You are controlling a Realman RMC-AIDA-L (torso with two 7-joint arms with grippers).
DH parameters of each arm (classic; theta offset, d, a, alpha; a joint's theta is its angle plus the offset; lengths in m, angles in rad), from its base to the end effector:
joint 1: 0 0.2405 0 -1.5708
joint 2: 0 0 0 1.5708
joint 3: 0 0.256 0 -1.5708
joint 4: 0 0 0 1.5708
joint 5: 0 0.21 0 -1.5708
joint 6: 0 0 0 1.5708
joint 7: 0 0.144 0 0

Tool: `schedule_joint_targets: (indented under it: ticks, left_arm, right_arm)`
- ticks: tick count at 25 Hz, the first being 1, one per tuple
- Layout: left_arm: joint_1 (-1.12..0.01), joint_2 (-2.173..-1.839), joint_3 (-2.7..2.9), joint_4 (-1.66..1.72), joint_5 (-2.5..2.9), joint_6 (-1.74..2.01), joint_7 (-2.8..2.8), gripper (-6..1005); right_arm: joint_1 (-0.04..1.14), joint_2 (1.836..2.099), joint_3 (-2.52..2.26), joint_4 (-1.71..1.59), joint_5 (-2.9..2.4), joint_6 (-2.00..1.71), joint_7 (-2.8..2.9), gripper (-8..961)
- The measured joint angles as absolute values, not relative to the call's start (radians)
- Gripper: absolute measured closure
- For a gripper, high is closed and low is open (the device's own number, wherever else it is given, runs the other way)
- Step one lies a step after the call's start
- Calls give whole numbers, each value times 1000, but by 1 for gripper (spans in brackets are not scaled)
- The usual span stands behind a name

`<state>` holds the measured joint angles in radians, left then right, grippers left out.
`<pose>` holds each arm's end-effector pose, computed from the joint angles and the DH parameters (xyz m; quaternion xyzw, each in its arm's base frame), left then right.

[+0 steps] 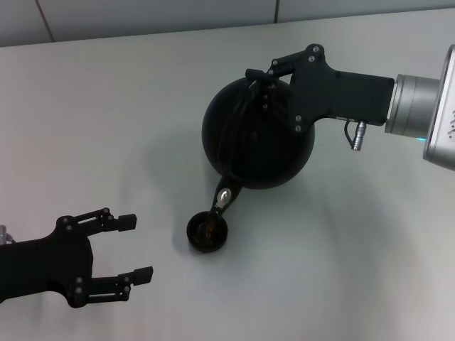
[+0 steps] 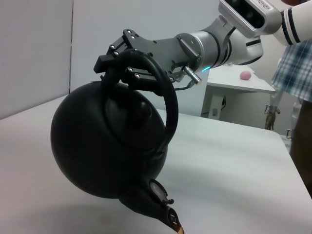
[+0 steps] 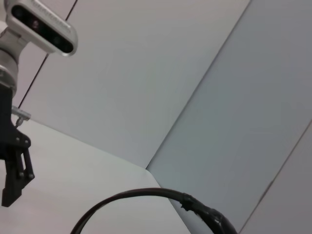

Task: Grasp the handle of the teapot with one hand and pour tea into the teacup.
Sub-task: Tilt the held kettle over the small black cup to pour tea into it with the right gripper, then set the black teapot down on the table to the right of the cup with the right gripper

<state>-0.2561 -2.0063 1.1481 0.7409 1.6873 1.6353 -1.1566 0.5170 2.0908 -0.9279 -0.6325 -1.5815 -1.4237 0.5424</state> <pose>-0.2885 0.2522 -0.0069 -0.9630 -0.1137 -0.2348 0.0680 0.2245 0.3505 -0.0083 -0.9084 -0.1701 0.2496 0.2891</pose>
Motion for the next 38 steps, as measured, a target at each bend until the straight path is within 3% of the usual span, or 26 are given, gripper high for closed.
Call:
schedule_joint_targets:
  ticks: [38]
  left_arm:
    - [-275, -2008, 1151, 748, 1712, 1634, -1167, 166]
  right_arm:
    - [406, 2082, -907, -304, -995, -1418, 564, 830]
